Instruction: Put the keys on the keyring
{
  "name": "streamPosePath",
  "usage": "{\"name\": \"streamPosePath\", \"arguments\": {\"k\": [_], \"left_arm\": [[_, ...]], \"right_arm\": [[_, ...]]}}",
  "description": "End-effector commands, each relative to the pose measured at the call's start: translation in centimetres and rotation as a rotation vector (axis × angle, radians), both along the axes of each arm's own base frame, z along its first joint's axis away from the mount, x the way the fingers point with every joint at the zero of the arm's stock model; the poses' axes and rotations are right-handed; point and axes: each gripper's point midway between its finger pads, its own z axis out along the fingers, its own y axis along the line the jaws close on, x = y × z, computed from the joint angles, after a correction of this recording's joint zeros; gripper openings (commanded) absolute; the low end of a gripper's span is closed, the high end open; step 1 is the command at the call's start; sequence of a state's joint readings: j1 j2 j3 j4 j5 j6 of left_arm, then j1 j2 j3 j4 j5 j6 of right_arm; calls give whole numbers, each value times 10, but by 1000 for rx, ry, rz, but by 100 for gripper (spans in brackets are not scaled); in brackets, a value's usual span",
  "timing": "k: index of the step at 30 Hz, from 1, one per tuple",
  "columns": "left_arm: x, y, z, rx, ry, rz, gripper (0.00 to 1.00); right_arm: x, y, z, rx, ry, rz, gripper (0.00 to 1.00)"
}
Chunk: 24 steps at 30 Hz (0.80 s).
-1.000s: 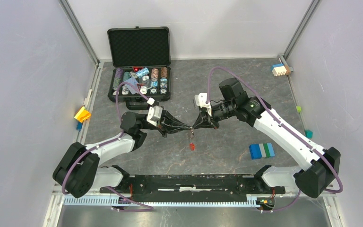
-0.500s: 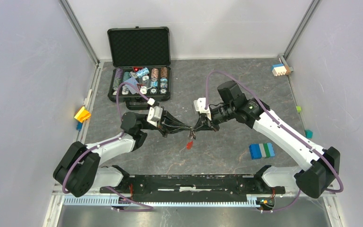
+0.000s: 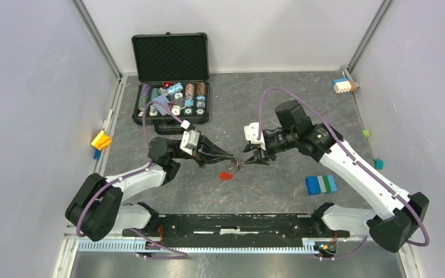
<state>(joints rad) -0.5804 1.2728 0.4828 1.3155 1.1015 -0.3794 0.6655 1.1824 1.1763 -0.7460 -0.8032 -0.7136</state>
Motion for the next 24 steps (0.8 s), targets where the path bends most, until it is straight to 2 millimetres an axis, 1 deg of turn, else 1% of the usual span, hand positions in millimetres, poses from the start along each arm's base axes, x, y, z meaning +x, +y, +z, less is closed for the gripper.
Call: {"name": "streamPosePath", "arguments": {"k": [1, 4, 9, 11, 13, 16, 23, 24], "left_arm": [[-2, 1, 9, -30, -51, 2, 2], [-3, 0, 8, -28, -48, -3, 2], [-3, 1, 7, -24, -50, -3, 2], [-3, 1, 7, -24, -50, -3, 2], [-3, 0, 7, -23, -49, -3, 2], [-3, 0, 6, -21, -49, -3, 2], [-1, 0, 3, -16, -47, 0, 2], [-2, 0, 3, -16, -48, -1, 2]], "right_arm": [[-7, 4, 22, 51, -13, 48, 47], [-6, 11, 23, 70, 19, 62, 47], [-7, 18, 25, 90, 58, 98, 42], [-8, 20, 24, 97, 70, 106, 36], [-9, 22, 24, 101, 84, 114, 34], [-11, 23, 24, 109, 94, 125, 26], [-11, 23, 23, 111, 97, 123, 19], [-11, 23, 22, 109, 99, 122, 16]]}}
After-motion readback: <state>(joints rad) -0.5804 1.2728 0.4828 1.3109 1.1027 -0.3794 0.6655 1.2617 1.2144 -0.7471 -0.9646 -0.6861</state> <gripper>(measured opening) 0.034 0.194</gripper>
